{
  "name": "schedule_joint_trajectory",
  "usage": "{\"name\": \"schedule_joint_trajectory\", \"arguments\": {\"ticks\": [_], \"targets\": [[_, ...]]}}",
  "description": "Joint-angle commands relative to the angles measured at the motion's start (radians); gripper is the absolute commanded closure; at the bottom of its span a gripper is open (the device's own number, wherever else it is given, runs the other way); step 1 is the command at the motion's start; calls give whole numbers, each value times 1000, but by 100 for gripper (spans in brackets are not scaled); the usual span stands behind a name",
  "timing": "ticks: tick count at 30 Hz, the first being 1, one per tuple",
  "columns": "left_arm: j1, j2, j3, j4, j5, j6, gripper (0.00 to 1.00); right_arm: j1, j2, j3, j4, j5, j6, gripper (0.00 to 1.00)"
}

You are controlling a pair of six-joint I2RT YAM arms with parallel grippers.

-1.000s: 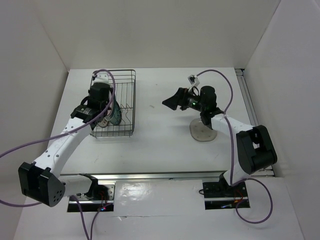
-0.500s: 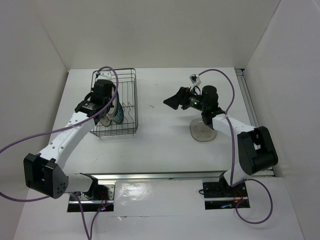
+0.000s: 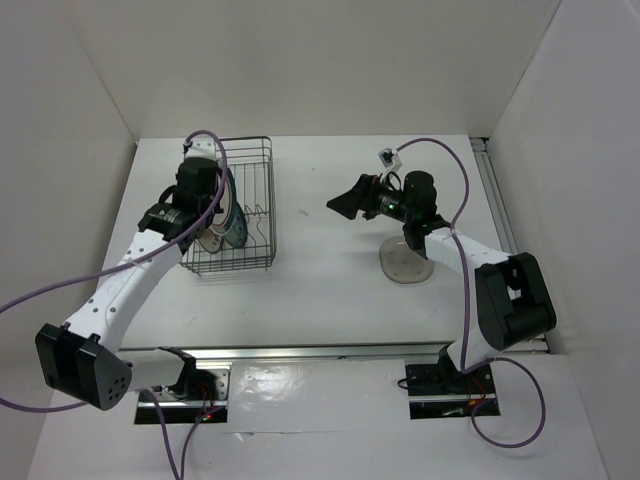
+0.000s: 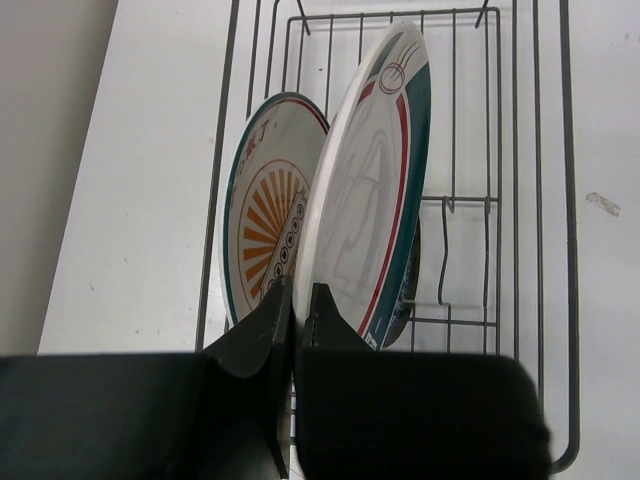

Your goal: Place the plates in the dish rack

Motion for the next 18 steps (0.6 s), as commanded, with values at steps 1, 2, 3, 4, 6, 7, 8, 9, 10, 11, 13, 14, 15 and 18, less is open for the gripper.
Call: {"name": "schedule_joint_trajectory", "arguments": {"ticks": [1, 2, 3, 4, 6, 7, 8, 9, 10, 11, 13, 14, 15, 18], "targets": [[-3, -41, 56, 31, 5, -28, 100, -5, -29, -2, 49, -9, -7, 0], [-3, -41, 56, 31, 18, -37, 100, -5, -29, -2, 49, -9, -7, 0], [-3, -41, 56, 31, 30, -47, 100, -5, -29, -2, 49, -9, -7, 0], [-3, -41, 56, 31, 30, -47, 100, -5, -29, -2, 49, -9, -7, 0], [-3, -15, 56, 31, 30, -68, 100, -5, -29, -2, 49, -9, -7, 0], [-3, -15, 56, 31, 30, -68, 100, -5, -29, -2, 49, -9, -7, 0], [-3, -2, 56, 31, 30, -82, 100, -5, -29, -2, 49, -9, -7, 0], [-3, 11, 56, 31, 30, -91, 100, -5, -29, -11, 49, -9, -7, 0], [-3, 11, 56, 31, 30, -91, 100, -14, -29, -11, 49, -19, -7, 0], [-3, 24, 56, 31, 13, -100, 100, -14, -29, -11, 49, -19, -7, 0], [-3, 34, 66, 31, 13, -100, 100, -14, -29, -11, 49, -19, -7, 0], [-3, 34, 66, 31, 13, -100, 100, -14, -29, -11, 58, -19, -7, 0], [-3, 45, 66, 31, 13, -100, 100, -14, -29, -11, 58, -19, -7, 0], [-3, 68, 66, 31, 13, -100, 100, -14, -38, -20, 70, -29, -7, 0]]}}
